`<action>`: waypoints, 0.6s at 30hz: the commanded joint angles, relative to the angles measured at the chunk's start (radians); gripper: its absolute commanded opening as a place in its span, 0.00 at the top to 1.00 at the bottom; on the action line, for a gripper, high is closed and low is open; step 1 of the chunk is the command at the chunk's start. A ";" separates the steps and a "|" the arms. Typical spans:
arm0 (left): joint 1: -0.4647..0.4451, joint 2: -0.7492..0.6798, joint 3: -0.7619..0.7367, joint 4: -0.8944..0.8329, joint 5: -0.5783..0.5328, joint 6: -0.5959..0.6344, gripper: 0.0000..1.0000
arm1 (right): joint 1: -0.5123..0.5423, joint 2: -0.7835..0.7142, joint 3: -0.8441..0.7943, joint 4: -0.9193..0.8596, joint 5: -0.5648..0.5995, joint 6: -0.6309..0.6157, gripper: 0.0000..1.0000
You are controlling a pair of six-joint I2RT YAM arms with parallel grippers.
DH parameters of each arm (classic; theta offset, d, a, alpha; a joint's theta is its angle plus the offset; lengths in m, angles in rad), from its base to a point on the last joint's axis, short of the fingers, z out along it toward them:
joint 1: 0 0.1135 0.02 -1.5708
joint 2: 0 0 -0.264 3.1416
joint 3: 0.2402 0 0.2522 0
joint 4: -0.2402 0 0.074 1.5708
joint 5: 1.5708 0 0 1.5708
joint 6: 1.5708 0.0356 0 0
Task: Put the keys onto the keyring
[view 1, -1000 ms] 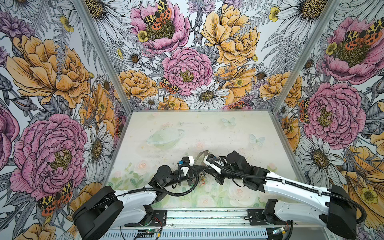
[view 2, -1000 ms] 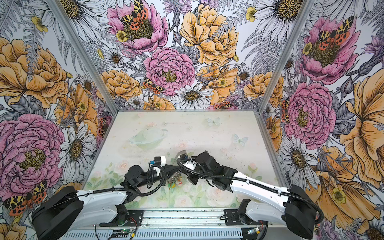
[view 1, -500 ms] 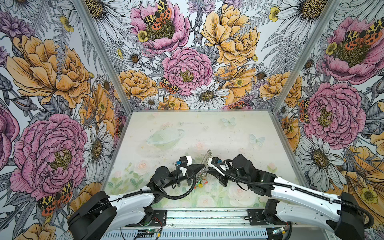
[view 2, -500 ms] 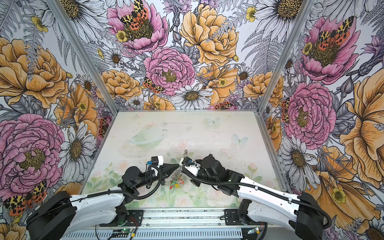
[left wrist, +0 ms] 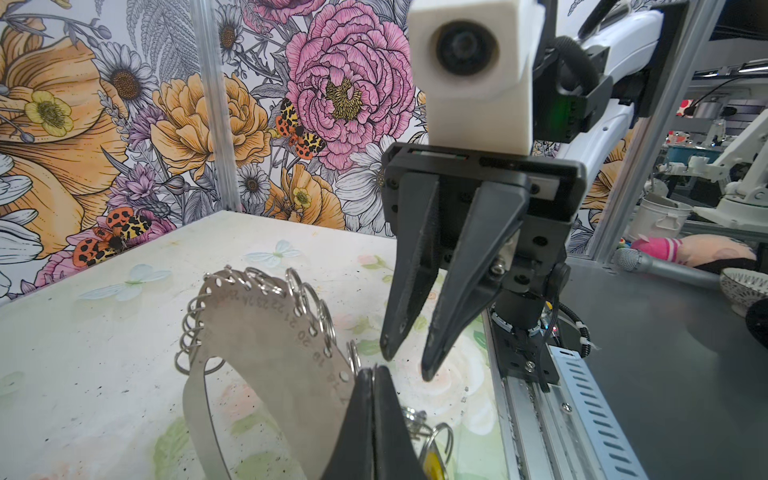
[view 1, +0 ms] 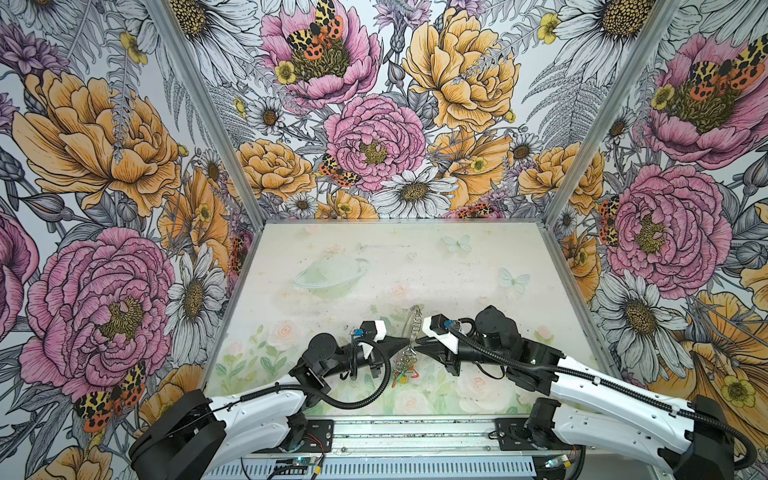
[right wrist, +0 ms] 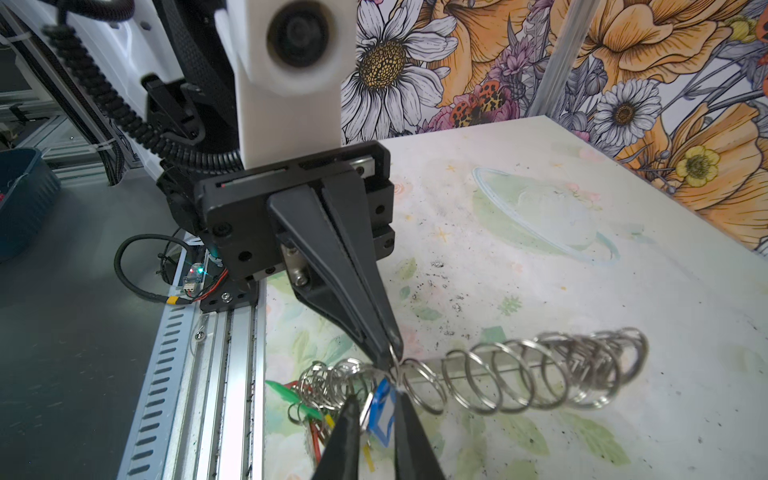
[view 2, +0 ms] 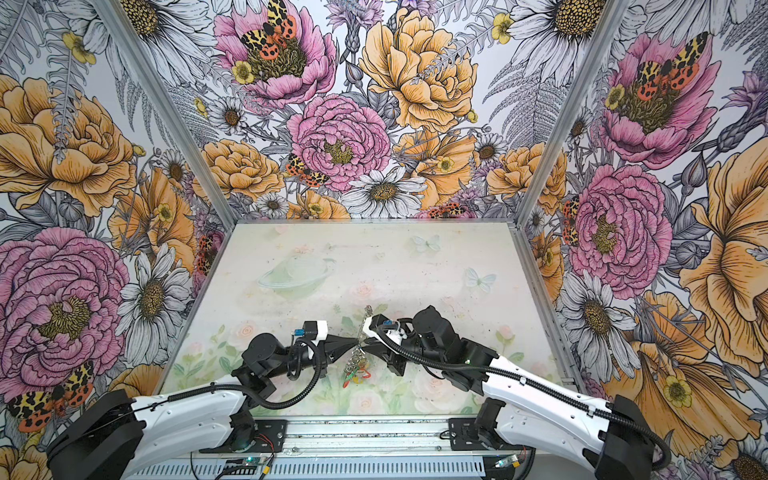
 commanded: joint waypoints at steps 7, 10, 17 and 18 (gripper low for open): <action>0.004 0.020 -0.007 0.105 0.090 -0.004 1.00 | 0.002 0.045 -0.002 0.082 -0.018 0.035 0.82; 0.004 0.026 -0.008 0.116 0.095 -0.007 1.00 | 0.002 0.052 -0.004 0.081 -0.024 0.035 0.82; 0.004 0.025 -0.005 0.131 0.087 -0.007 1.00 | 0.004 0.061 -0.003 0.066 -0.055 0.024 0.92; 0.004 0.025 -0.005 0.130 0.086 -0.006 1.00 | 0.004 0.060 -0.002 0.066 -0.055 0.024 0.95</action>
